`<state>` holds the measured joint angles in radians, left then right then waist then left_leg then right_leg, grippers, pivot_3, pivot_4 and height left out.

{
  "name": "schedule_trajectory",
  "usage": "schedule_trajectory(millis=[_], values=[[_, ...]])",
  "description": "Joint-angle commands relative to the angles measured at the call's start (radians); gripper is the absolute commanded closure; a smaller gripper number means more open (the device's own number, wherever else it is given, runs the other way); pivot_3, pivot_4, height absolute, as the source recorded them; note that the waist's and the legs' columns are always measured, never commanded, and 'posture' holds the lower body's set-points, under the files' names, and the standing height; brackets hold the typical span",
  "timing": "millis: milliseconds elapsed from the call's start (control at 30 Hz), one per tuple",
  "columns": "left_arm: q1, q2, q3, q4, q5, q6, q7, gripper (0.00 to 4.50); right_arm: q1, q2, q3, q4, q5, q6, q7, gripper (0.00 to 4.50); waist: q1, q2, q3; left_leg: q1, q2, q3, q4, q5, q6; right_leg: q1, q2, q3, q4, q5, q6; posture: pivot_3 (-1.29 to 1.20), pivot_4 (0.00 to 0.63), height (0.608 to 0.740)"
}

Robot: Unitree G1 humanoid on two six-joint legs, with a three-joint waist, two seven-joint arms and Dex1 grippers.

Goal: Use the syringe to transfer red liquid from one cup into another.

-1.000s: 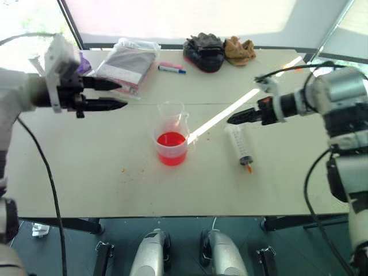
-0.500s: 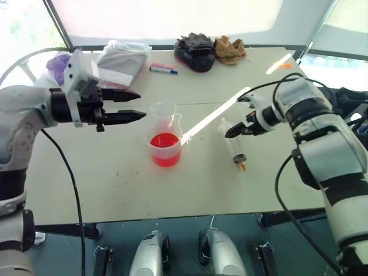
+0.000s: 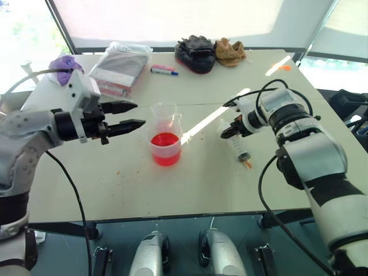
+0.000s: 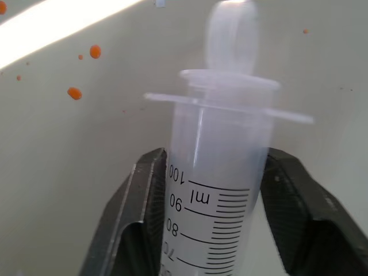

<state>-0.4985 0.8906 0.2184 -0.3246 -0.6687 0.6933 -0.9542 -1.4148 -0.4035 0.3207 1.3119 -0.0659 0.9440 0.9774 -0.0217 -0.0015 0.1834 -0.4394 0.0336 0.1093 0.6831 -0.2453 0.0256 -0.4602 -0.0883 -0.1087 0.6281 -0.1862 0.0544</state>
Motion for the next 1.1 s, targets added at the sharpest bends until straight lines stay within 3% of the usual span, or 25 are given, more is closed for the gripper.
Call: schedule_trajectory(millis=[33,200,467,633,733,867,933,1100], values=[[0.002,0.008,0.047,-0.031,-0.023,0.000,0.018,1.92,0.031,0.014,-0.008,0.017,-0.036,0.003,-0.005,3.04,0.001,0.000,0.000,0.000,0.000,0.000,0.000,0.000,0.000,0.001,0.000,0.000,0.000,0.000,0.000,0.00,0.150,0.740],[-0.006,0.010,0.037,-0.008,-0.014,-0.015,0.024,1.92,0.019,0.013,-0.065,0.013,-0.026,0.021,-0.034,3.04,0.001,-0.002,-0.001,0.001,0.000,0.000,0.000,0.000,0.000,0.001,0.000,0.000,0.000,0.000,0.000,0.00,0.150,0.740],[-0.058,0.064,0.066,0.140,-0.004,-0.026,-0.015,1.92,-0.296,-0.104,-0.493,-0.014,0.232,0.123,-0.287,3.04,0.001,0.003,0.002,-0.005,-0.001,0.002,-0.001,0.001,-0.002,-0.007,0.000,0.002,0.002,0.000,-0.001,0.00,0.150,0.740],[-0.147,0.087,0.033,0.292,0.034,-0.057,-0.060,1.92,-0.385,-0.130,-0.585,-0.112,0.319,0.102,-0.237,3.04,0.002,0.001,0.001,-0.003,-0.001,0.001,-0.005,0.001,-0.002,-0.006,0.001,0.001,0.000,0.000,-0.001,0.00,0.150,0.740],[-0.211,0.098,0.007,0.350,0.037,-0.039,-0.104,1.92,-0.265,-0.080,-0.600,-0.398,0.395,0.020,-0.167,3.04,0.003,0.000,0.001,-0.003,0.000,0.001,-0.004,0.000,-0.001,-0.004,0.001,0.001,-0.002,0.000,-0.001,0.00,0.150,0.740],[-0.253,0.102,-0.010,0.389,0.043,-0.022,-0.138,1.92,-0.001,0.056,-0.639,-0.904,0.526,-0.008,-0.231,3.04,0.004,0.000,0.001,-0.003,0.000,0.000,-0.002,0.000,-0.001,-0.004,0.000,0.001,0.000,0.000,-0.001,0.00,0.150,0.740],[-0.281,0.095,-0.008,0.410,0.053,-0.025,-0.126,1.92,0.155,0.117,-0.592,-1.127,0.570,-0.071,-0.199,3.04,0.008,0.000,0.001,-0.004,0.000,0.001,-0.002,0.001,-0.001,-0.005,-0.001,0.001,0.002,0.000,-0.001,0.00,0.150,0.740],[-0.310,0.103,-0.011,0.415,0.063,-0.018,-0.119,1.92,0.320,0.290,-0.557,-1.275,0.611,-0.229,-0.277,3.04,0.003,0.000,0.001,-0.004,0.000,0.000,-0.002,0.002,-0.004,-0.006,0.000,0.000,0.002,0.000,-0.001,0.00,0.150,0.740]])
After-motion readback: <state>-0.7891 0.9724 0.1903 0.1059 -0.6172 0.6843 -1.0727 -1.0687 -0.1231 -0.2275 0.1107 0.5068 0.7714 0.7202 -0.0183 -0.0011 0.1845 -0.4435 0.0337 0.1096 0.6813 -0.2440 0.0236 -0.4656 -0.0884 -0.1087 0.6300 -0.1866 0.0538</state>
